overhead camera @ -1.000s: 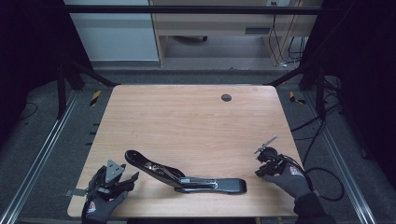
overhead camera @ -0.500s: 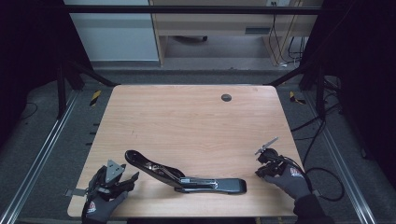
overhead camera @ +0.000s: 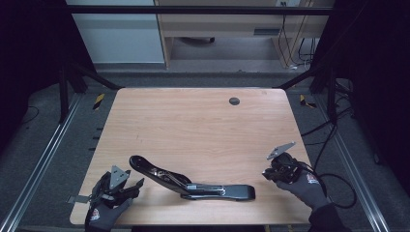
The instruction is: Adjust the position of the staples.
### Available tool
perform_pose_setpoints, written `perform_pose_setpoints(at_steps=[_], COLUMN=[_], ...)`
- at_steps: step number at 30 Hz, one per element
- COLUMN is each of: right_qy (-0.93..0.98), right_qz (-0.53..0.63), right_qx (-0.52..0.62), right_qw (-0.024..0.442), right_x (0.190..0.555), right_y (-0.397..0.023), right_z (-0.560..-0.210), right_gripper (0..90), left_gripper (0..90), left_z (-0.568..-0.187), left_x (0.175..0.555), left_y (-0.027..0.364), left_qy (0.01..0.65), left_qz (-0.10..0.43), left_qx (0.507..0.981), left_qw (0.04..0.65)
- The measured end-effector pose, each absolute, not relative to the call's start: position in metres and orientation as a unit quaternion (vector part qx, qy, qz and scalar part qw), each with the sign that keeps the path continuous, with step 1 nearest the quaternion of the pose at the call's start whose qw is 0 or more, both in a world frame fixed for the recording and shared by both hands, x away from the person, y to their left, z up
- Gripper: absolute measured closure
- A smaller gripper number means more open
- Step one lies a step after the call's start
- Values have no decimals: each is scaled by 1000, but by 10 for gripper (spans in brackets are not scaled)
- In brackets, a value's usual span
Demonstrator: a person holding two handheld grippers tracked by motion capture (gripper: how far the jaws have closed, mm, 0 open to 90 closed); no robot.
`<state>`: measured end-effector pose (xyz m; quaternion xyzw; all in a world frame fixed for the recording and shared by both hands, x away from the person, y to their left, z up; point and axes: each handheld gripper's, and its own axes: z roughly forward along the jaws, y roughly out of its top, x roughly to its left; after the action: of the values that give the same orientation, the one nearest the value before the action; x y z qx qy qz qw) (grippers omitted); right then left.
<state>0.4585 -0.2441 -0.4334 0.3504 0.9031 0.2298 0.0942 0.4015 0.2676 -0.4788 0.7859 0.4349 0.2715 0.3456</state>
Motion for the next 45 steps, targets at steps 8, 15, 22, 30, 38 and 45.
perform_pose_setpoints(at_steps=[8, 15, 22, 30, 38, 45], right_qy=[912, 920, 926, 936, 947, 953], right_qz=[264, 274, 279, 277, 263, 253], right_qx=[294, 254, 229, 195, 159, 142], right_qw=[112, 114, 111, 95, 90, 86], right_x=[452, 451, 452, 454, 454, 453], right_y=[-229, -215, -199, -182, -166, -154], right_z=[-410, -395, -386, -380, -370, -362], right_gripper=[784, 784, 784, 785, 784, 784], left_gripper=[403, 403, 403, 403, 403, 403], left_z=[-479, -479, -479, -479, -479, -479], left_x=[402, 402, 402, 402, 402, 402], left_y=[267, 267, 267, 267, 267, 267], left_qy=[436, 436, 435, 435, 435, 435], left_qz=[270, 269, 268, 269, 268, 268], left_qx=[785, 786, 786, 787, 787, 787], left_qw=[347, 346, 347, 346, 347, 347])
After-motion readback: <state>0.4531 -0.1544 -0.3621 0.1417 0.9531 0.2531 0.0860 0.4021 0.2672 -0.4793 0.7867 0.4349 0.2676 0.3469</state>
